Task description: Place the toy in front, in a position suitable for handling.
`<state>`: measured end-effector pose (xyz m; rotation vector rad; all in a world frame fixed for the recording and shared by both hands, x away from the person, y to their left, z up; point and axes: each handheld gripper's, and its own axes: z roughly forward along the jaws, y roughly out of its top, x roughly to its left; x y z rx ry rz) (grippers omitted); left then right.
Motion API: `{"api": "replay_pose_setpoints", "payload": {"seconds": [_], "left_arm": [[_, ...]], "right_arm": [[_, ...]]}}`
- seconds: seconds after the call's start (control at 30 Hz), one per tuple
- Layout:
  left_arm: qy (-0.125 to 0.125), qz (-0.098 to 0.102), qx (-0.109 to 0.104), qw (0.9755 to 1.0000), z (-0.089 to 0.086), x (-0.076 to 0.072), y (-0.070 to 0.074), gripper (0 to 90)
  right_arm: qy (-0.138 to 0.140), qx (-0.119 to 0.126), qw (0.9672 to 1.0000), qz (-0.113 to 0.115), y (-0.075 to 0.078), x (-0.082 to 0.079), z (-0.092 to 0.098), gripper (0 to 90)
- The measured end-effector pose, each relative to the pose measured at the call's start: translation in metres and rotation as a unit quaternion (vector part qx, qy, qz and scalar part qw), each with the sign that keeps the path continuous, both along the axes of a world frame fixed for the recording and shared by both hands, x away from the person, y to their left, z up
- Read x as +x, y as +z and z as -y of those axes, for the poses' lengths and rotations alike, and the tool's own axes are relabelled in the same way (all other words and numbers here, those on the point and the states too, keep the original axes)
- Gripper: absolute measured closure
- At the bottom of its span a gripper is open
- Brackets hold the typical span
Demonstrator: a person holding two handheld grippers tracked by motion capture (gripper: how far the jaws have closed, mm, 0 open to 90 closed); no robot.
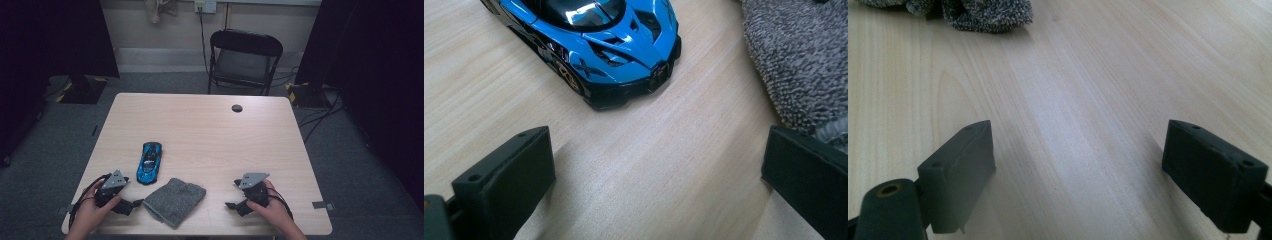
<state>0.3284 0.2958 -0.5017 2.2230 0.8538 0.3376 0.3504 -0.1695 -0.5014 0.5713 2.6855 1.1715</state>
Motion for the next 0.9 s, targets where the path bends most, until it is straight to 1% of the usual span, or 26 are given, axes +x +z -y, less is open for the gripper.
{"api": "replay_pose_setpoints", "payload": {"seconds": [0.47,0.53,0.57,0.67,0.7,0.73,0.77,0.8,0.9], "left_arm": [[-0.002,0.000,0.001,1.0000,0.000,0.000,0.000,0.0],[-0.002,-0.001,0.000,1.0000,0.000,0.000,0.000,0.0],[-0.002,-0.001,0.000,1.0000,0.000,0.000,0.000,0.0],[-0.002,0.000,0.000,1.0000,0.000,0.000,0.000,0.0],[-0.002,0.000,0.000,1.0000,0.000,0.000,0.000,0.0],[-0.002,-0.001,0.000,1.0000,0.000,0.000,0.000,0.0],[-0.002,-0.001,0.000,1.0000,0.000,0.000,0.000,0.0],[-0.002,-0.001,0.000,1.0000,0.000,0.000,0.000,0.0],[-0.002,-0.001,0.000,1.0000,0.000,0.000,0.000,0.0]], "right_arm": [[-0.004,-0.001,1.0000,0.003,0.000,-0.002,0.000,13.3],[0.007,-0.003,1.0000,0.000,0.001,-0.003,-0.001,13.4],[0.014,-0.007,0.9999,-0.007,0.002,-0.004,-0.002,13.6],[0.027,-0.022,0.9994,-0.002,0.008,-0.006,-0.008,13.7],[0.028,-0.022,0.9993,-0.005,0.009,-0.006,-0.010,13.7],[0.029,-0.023,0.9992,-0.012,0.011,-0.005,-0.013,13.7],[0.034,-0.019,0.9991,-0.016,0.012,-0.004,-0.016,13.7],[0.040,-0.014,0.9990,-0.015,0.014,-0.003,-0.020,13.7],[0.061,-0.012,0.9980,-0.008,0.020,-0.003,-0.035,13.7]]}}
